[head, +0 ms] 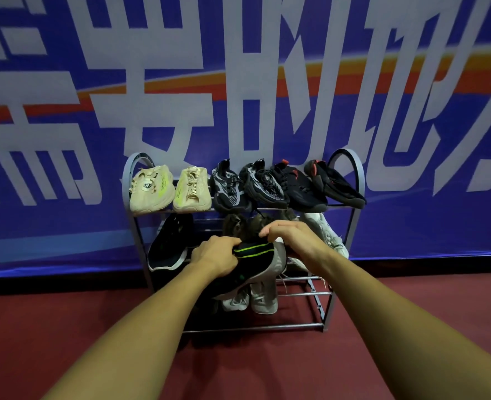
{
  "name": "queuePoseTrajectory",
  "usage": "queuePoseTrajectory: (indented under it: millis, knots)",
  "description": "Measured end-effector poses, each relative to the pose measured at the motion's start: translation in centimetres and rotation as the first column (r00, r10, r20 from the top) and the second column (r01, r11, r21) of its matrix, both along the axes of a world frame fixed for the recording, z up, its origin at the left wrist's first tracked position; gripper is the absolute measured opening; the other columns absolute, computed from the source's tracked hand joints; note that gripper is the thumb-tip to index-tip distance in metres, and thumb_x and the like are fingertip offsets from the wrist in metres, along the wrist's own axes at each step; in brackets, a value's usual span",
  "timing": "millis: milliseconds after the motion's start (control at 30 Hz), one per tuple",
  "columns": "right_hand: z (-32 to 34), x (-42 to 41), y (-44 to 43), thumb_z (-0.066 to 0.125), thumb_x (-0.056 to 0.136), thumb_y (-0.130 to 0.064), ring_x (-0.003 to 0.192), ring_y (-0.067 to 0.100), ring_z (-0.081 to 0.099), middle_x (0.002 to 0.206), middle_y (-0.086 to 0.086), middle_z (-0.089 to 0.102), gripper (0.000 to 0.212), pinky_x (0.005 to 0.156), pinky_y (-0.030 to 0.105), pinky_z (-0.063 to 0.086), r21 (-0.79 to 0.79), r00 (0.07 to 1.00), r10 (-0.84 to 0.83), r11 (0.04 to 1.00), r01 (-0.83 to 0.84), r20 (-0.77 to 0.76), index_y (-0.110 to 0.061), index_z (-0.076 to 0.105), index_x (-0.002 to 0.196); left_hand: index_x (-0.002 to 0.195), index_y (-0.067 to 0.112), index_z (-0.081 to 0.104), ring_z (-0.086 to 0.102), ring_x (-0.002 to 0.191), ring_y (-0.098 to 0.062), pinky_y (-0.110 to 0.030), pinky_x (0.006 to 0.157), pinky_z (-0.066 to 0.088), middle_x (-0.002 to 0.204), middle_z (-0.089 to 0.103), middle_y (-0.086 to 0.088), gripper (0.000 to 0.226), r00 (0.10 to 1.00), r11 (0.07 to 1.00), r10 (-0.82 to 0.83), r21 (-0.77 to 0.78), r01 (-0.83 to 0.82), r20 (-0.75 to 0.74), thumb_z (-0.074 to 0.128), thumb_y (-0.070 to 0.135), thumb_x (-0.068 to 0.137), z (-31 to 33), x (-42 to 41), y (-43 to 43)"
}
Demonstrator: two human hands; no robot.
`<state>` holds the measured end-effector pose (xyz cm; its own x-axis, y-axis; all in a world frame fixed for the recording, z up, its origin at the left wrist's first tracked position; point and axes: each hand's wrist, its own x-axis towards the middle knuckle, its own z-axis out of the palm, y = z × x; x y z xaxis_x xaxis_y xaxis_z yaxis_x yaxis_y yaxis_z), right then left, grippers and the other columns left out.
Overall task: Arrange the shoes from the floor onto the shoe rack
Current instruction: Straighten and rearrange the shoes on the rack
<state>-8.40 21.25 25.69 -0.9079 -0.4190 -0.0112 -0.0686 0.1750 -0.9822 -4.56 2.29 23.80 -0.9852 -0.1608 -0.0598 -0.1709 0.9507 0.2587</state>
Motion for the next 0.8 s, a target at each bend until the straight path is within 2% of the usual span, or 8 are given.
queuePoseTrajectory:
  millis: [67, 167, 300, 400, 500, 600, 733, 800]
  knots:
    - [-0.3, -0.3, 0.0, 0.063, 0.084, -0.013, 0.081, 0.008, 0.064, 0.095, -0.005, 0.076, 0.023, 0.069, 0.023, 0.045, -0.001, 1.0, 0.004, 1.0, -0.004, 0.01, -0.021, 0.079, 0.099, 0.135, 0.048, 0.052, 0.058, 0.118, -0.033, -0.038, 0.091, 0.049, 0.133, 0.06, -0.005, 0.05, 0.999, 0.999, 0.039, 0.014, -0.039, 0.003, 0.051, 0.027, 0.089, -0.4, -0.2, -0.7]
    - [-1.2, -1.1, -0.2, 0.073, 0.085, -0.036, 0.083, 0.012, 0.061, 0.108, -0.006, 0.073, 0.025, 0.069, 0.028, 0.044, 0.033, 0.998, -0.061, 0.998, 0.061, -0.007, -0.029, 0.073, 0.109, 0.13, 0.044, 0.059, 0.061, 0.115, -0.033, -0.04, 0.094, 0.05, 0.127, 0.064, -0.005, 0.039, 0.995, 0.993, 0.098, 0.07, -0.099, 0.014, 0.051, 0.046, 0.092, -1.0, -0.5, -1.5]
    - [-2.5, -2.2, -0.3, 0.072, 0.081, -0.055, 0.065, 0.015, 0.053, 0.081, 0.003, 0.064, 0.043, 0.062, 0.03, 0.041, 0.087, 0.98, -0.186, 0.98, 0.18, 0.064, -0.016, 0.071, 0.099, 0.117, 0.041, 0.068, 0.061, 0.114, -0.033, -0.041, 0.1, 0.047, 0.121, 0.066, -0.004, 0.033, 0.987, 0.981, 0.161, 0.106, -0.161, 0.009, 0.053, 0.052, 0.09, -1.3, -0.6, -1.7]
    - [-3.4, -2.4, 0.0, 0.074, 0.073, -0.065, 0.064, 0.013, 0.056, 0.08, 0.002, 0.063, 0.058, 0.055, 0.026, 0.037, 0.149, 0.98, -0.11, 0.985, 0.086, 0.164, -0.015, 0.071, 0.101, 0.095, 0.032, 0.073, 0.064, 0.104, -0.033, -0.034, 0.086, 0.051, 0.109, 0.069, -0.006, 0.028, 0.975, 0.963, 0.222, 0.157, -0.218, -0.007, 0.056, 0.053, 0.087, -1.5, -0.8, -2.1]
    - [-3.8, -2.1, -0.8, 0.077, 0.079, -0.053, 0.07, 0.015, 0.058, 0.09, 0.006, 0.067, 0.053, 0.057, 0.024, 0.039, 0.261, 0.985, 0.016, 0.963, -0.061, 0.171, -0.009, 0.068, 0.107, 0.071, 0.027, 0.068, 0.067, 0.093, -0.031, -0.033, 0.08, 0.054, 0.097, 0.071, -0.006, 0.03, 0.957, 0.925, 0.29, 0.26, -0.276, -0.015, 0.059, 0.052, 0.084, -1.5, -1.2, -2.6]
    - [-4.0, -2.0, -2.4, 0.074, 0.087, -0.038, 0.062, 0.017, 0.055, 0.079, 0.007, 0.061, 0.032, 0.055, 0.026, 0.041, 0.273, 0.978, 0.036, 0.957, -0.093, 0.206, -0.011, 0.062, 0.099, 0.058, 0.02, 0.062, 0.068, 0.089, -0.031, -0.031, 0.079, 0.053, 0.088, 0.073, -0.009, 0.038, 0.953, 0.903, 0.304, 0.32, -0.288, 0.0, 0.062, 0.049, 0.082, -1.6, -1.7, -2.6]
    - [-5.0, -2.9, -3.3, 0.067, 0.092, -0.028, 0.046, 0.017, 0.049, 0.061, 0.008, 0.055, 0.024, 0.045, 0.025, 0.037, 0.342, 0.989, -0.069, 0.939, 0.019, 0.134, -0.008, 0.056, 0.083, 0.062, 0.015, 0.063, 0.064, 0.065, -0.026, -0.025, 0.059, 0.046, 0.063, 0.064, -0.006, 0.038, 0.961, 0.874, 0.263, 0.402, -0.275, 0.085, 0.066, 0.048, 0.081, -2.3, -1.6, -2.3]
    - [-5.0, -3.3, -3.1, 0.064, 0.094, -0.027, 0.036, 0.013, 0.042, 0.055, 0.007, 0.05, 0.03, 0.04, 0.021, 0.032, 0.339, 0.985, -0.113, 0.939, 0.062, 0.133, -0.007, 0.054, 0.074, 0.068, 0.016, 0.064, 0.059, 0.058, -0.022, -0.024, 0.056, 0.042, 0.064, 0.062, -0.003, 0.042, 0.967, 0.856, 0.22, 0.451, -0.254, 0.127, 0.064, 0.056, 0.082, -2.1, -1.4, -2.3]
